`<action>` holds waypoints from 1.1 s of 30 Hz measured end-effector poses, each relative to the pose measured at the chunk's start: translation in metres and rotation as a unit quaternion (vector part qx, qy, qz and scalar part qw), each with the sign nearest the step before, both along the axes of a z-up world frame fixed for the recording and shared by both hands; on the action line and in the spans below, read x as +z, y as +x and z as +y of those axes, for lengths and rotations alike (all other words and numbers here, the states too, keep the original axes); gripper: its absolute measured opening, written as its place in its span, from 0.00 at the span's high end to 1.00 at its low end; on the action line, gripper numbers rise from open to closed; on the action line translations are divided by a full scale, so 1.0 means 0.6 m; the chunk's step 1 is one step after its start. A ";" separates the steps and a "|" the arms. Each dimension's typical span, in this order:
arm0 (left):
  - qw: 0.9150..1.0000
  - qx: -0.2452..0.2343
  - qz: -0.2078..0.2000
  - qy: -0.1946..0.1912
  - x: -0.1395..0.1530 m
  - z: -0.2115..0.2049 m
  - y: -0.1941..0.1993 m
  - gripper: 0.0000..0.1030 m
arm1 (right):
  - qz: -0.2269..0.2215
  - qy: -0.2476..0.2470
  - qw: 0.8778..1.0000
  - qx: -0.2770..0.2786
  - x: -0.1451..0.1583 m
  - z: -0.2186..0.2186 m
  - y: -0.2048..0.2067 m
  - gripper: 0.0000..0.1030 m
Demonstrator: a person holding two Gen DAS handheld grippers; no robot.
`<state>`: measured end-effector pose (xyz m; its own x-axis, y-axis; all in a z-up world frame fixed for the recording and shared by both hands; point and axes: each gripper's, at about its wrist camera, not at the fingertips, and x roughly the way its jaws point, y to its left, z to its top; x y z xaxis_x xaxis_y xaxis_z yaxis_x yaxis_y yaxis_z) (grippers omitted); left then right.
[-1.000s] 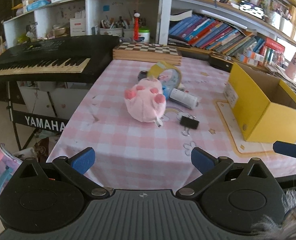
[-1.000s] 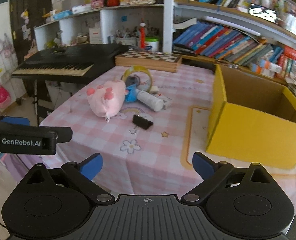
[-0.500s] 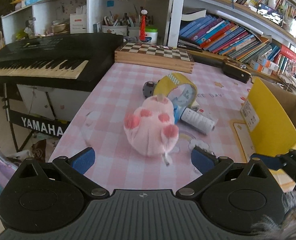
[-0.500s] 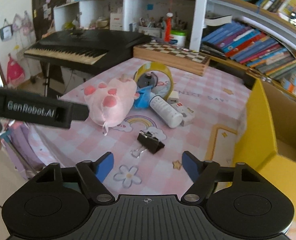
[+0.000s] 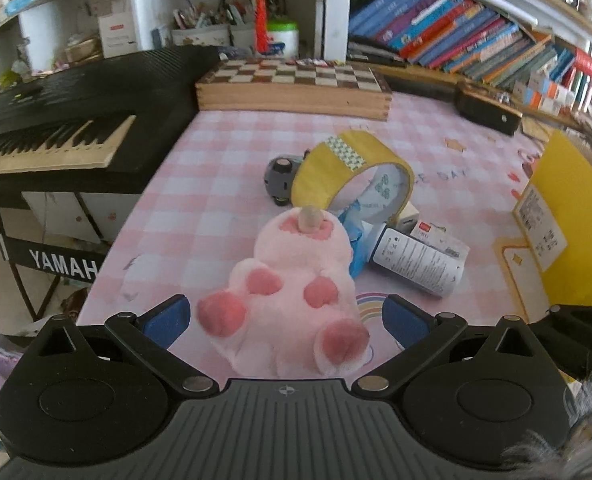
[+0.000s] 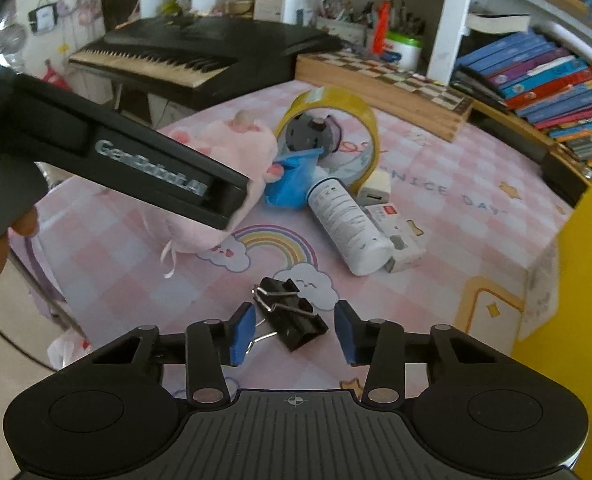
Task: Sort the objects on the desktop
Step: 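Close the right gripper on the binder clip while the left gripper grasps the plush pig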
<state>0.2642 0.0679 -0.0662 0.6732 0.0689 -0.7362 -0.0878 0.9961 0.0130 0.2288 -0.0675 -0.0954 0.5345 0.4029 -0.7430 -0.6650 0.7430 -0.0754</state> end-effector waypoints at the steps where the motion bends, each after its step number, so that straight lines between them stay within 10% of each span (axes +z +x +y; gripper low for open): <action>1: 1.000 -0.004 0.005 0.002 -0.004 -0.003 0.006 0.00 | 0.001 0.000 1.000 0.007 -0.002 0.003 0.005 0.66; 13: 0.997 0.028 0.029 -0.059 -0.020 0.026 0.008 0.34 | -0.013 -0.005 0.999 0.048 0.000 0.005 0.004 0.81; 33: 0.983 0.043 -0.070 -0.162 0.095 0.061 -0.136 0.34 | -0.033 0.070 0.995 -0.055 0.112 -0.046 -0.053 0.81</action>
